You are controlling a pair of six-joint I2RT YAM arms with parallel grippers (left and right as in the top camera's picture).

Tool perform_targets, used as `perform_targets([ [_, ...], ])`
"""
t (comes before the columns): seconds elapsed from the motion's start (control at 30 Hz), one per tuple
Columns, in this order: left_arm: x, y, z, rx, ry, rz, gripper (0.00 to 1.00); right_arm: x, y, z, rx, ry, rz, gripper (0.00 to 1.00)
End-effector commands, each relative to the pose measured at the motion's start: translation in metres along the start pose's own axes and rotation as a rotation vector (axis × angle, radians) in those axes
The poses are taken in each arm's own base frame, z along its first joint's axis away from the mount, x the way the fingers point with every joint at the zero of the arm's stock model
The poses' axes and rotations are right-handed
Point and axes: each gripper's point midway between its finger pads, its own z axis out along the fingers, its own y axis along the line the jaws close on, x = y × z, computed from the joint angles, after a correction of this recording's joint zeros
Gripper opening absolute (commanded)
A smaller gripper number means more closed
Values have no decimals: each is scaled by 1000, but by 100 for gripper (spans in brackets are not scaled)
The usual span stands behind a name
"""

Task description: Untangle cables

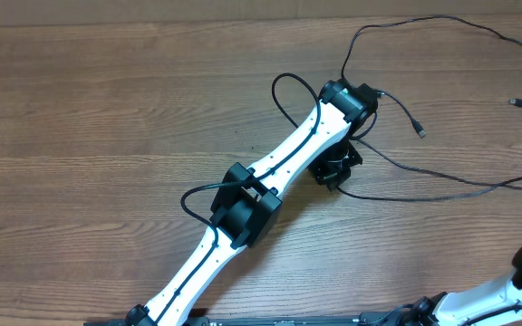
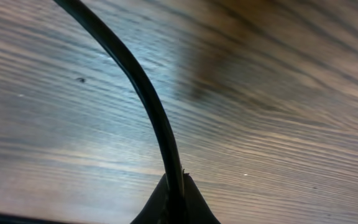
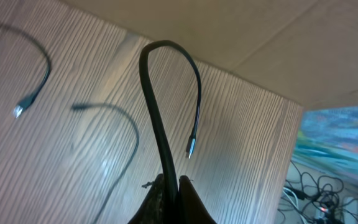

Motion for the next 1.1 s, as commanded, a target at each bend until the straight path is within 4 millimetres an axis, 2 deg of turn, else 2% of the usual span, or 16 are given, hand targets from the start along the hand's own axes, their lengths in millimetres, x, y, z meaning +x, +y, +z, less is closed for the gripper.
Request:
perform_targets([
  [0.0,6,-7,2,14,-9,20,5,-9,-12,20,44,2,17,4],
  [0.07,6,-11,2,25,-15,5,5,-9,-12,33,54,24,17,4],
  [0.1,6,-13,3,32,-18,-1,9,-8,-11,38,58,33,15,4],
  [0.13,6,-14,3,36,-18,-11,34,-8,-9,45,60,42,2,4],
  [0.17,6,-14,3,38,-19,-31,48,-8,-7,51,61,50,-19,4],
  [0.23,5,-18,2,53,-22,-53,47,-7,-3,63,64,66,-42,4],
  [0.37,3,-23,2,73,-29,-84,55,-5,2,80,70,89,-50,4],
  [0.47,3,-23,2,74,-27,-81,65,-8,4,87,78,84,-49,4],
  [0.57,4,-24,2,80,-22,-46,83,-11,5,90,76,73,-63,4],
  [0.67,4,-24,2,80,-23,-32,95,-10,5,90,76,78,-100,15],
  [0.77,3,-24,2,81,-23,-32,100,-8,5,90,74,87,-131,41],
  [0.8,3,-24,2,81,-24,-33,100,-8,5,90,74,89,-132,52],
  [0.83,2,-25,1,83,-25,-33,100,-7,4,90,74,92,-132,59],
  [0.87,2,-24,1,84,-25,-34,100,-7,4,90,75,93,-132,62],
  [1.07,-9,-18,-2,81,-26,-28,100,-7,5,90,70,93,-128,65],
])
